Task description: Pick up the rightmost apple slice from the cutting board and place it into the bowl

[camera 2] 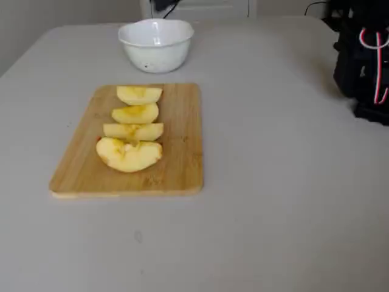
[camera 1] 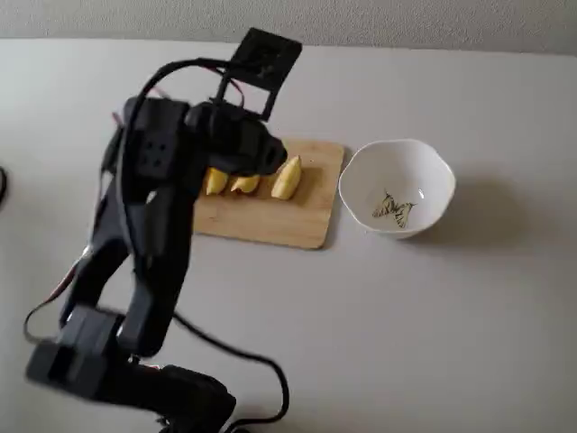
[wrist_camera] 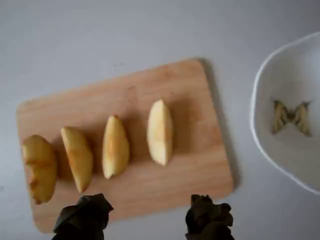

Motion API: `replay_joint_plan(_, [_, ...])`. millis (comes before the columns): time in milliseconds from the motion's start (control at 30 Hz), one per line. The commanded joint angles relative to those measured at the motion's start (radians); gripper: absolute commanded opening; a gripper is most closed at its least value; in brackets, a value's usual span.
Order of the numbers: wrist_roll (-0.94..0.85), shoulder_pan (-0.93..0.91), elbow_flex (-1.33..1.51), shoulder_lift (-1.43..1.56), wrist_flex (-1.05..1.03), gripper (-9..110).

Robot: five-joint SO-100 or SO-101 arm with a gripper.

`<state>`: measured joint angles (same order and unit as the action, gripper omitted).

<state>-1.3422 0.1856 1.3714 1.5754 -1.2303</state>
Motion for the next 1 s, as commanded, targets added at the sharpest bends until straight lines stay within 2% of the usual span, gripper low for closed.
replay_joint_plan(0, [-0.032,-0.017,-0.275,-0.225,-0.014,25])
replay_joint_plan(133, [-0.037,-0.023,-0.476,-0.430,-0.083,27])
replay_joint_plan(400, [-0.037,-0.026,-0.574,-0.612,-0.075,26])
replay_joint_plan(700, [-0.034,-0.020,-0.575,-0.664,-0.081,21])
replay_joint_plan(967, [-0.023,-0.018,-0.575,-0.704,-0.081,10])
